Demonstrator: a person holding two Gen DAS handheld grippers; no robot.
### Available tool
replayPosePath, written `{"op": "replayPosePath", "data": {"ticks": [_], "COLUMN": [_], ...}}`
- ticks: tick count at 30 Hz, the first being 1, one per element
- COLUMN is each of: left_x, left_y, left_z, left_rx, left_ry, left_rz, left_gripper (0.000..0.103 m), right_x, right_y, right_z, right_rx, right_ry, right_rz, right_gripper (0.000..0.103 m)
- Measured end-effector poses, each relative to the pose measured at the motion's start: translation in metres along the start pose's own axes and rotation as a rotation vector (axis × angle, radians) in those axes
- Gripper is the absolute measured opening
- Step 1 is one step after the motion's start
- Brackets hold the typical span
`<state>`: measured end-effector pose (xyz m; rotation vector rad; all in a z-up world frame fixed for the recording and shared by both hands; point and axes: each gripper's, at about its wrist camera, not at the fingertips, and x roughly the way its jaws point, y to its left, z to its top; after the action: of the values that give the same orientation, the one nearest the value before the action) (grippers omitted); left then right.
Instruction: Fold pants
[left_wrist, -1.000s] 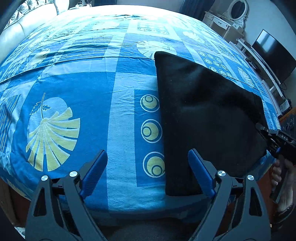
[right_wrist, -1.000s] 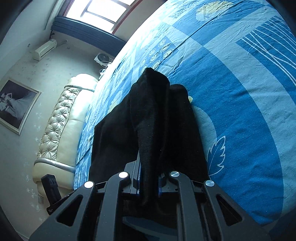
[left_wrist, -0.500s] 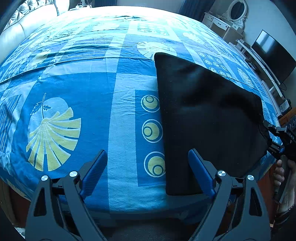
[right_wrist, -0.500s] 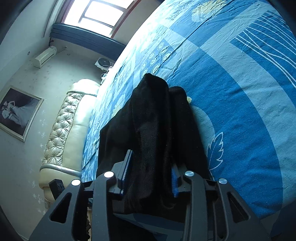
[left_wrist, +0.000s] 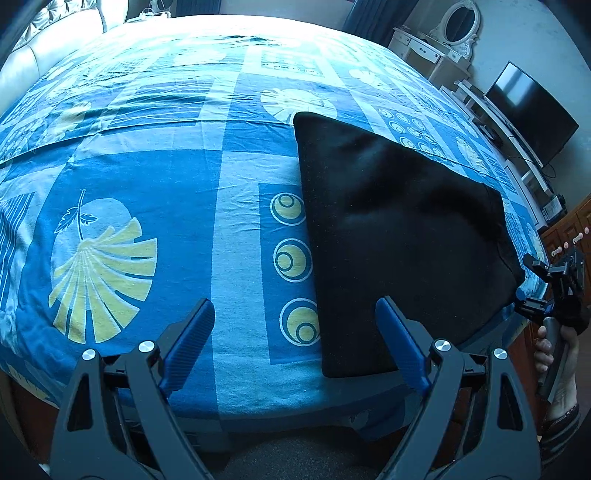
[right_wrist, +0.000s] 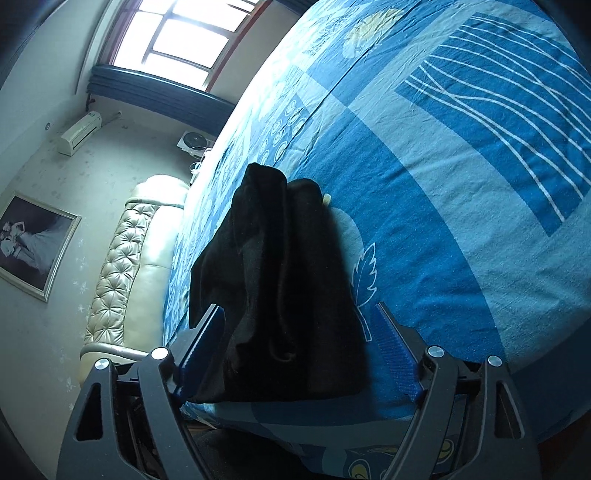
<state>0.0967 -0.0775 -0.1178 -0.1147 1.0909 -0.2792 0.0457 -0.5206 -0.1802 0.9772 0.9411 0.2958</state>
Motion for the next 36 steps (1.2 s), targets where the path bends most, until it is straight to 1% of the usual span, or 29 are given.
{"op": "replayPosePath", "data": {"ticks": [3, 7, 9, 12, 14, 19, 20, 21, 22, 23, 24, 25, 26, 29, 32, 36], "left_x": [0.001, 0.011, 0.019, 0.032, 0.041, 0.061, 0.065, 0.069, 0.072, 0.073, 0.071, 0.069, 0.065, 0.052, 0.045, 0.037], "left_y": [-0.001, -0.003, -0.004, -0.007, -0.008, -0.014, -0.014, -0.015, -0.015, -0.016, -0.016, -0.019, -0.021, -0.029, -0.029, -0.021], "left_z": [0.000, 0.000, 0.001, 0.002, 0.004, 0.009, 0.010, 0.010, 0.011, 0.012, 0.013, 0.014, 0.014, 0.015, 0.018, 0.019], "left_rx": [-0.009, -0.026, -0.037, -0.053, -0.065, -0.090, -0.096, -0.099, -0.102, -0.103, -0.100, -0.086, -0.065, -0.003, 0.005, 0.012], "left_ry": [0.010, 0.057, 0.079, 0.112, 0.128, 0.154, 0.159, 0.165, 0.174, 0.177, 0.173, 0.167, 0.154, 0.118, 0.103, 0.084], "left_rz": [-0.070, -0.224, -0.286, -0.362, -0.399, -0.413, -0.410, -0.399, -0.389, -0.383, -0.375, -0.363, -0.345, -0.282, -0.241, -0.179], "left_gripper": [0.089, 0.089, 0.089, 0.089, 0.089, 0.087, 0.079, 0.074, 0.067, 0.060, 0.057, 0.052, 0.047, 0.040, 0.038, 0.038], "right_x": [0.005, 0.011, 0.013, 0.015, 0.015, 0.022, 0.025, 0.028, 0.032, 0.035, 0.036, 0.035, 0.034, 0.035, 0.037, 0.049], "right_y": [0.004, 0.007, 0.007, 0.006, 0.005, 0.005, 0.009, 0.014, 0.018, 0.020, 0.020, 0.021, 0.023, 0.030, 0.036, 0.047], "right_z": [0.000, -0.002, -0.002, -0.003, -0.002, -0.006, -0.008, -0.010, -0.012, -0.014, -0.014, -0.014, -0.015, -0.016, -0.018, -0.023], "right_rx": [-0.013, -0.025, -0.032, -0.036, -0.036, -0.059, -0.087, -0.118, -0.143, -0.155, -0.153, -0.149, -0.150, -0.165, -0.171, -0.177], "right_ry": [0.017, 0.036, 0.049, 0.063, 0.065, 0.075, 0.079, 0.082, 0.088, 0.098, 0.095, 0.086, 0.080, 0.075, 0.077, 0.091], "right_rz": [0.018, 0.029, 0.033, 0.041, 0.044, 0.054, 0.037, 0.012, -0.018, -0.041, -0.040, -0.029, -0.027, -0.045, -0.051, -0.046], "right_gripper": [0.080, 0.080, 0.080, 0.080, 0.080, 0.081, 0.080, 0.078, 0.069, 0.054, 0.053, 0.047, 0.045, 0.043, 0.042, 0.042]}}
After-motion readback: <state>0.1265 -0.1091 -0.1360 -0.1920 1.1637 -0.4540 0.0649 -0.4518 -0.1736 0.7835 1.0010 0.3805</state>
